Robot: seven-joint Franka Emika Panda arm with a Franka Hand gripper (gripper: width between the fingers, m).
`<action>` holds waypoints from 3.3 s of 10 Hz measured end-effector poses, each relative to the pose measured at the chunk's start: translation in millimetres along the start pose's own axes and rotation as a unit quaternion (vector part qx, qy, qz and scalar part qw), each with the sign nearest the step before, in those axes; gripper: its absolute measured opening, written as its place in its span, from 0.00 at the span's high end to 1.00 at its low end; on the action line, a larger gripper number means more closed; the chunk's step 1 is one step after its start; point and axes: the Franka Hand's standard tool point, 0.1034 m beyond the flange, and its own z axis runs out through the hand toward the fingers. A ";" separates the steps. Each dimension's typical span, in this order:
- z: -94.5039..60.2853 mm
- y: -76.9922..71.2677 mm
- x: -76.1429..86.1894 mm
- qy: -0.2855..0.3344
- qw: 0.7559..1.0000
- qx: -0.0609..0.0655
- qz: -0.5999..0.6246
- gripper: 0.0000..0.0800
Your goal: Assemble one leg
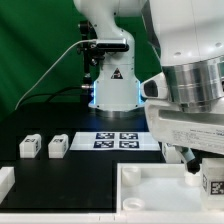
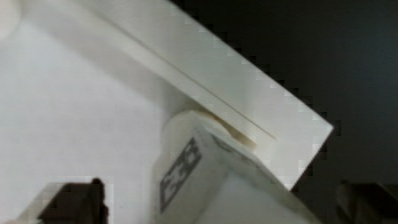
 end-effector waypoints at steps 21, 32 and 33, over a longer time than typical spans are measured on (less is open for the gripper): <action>5.3 -4.0 -7.1 -0.018 0.940 0.008 0.340 0.31; -0.6 -2.4 2.3 0.010 0.972 -0.043 -0.230 0.23; -0.4 -3.3 1.1 0.010 0.981 -0.040 -0.189 0.44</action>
Offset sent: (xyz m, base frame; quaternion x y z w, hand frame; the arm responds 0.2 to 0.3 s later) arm 0.0077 -0.0020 0.0047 -0.0504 0.0499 -0.3577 0.9311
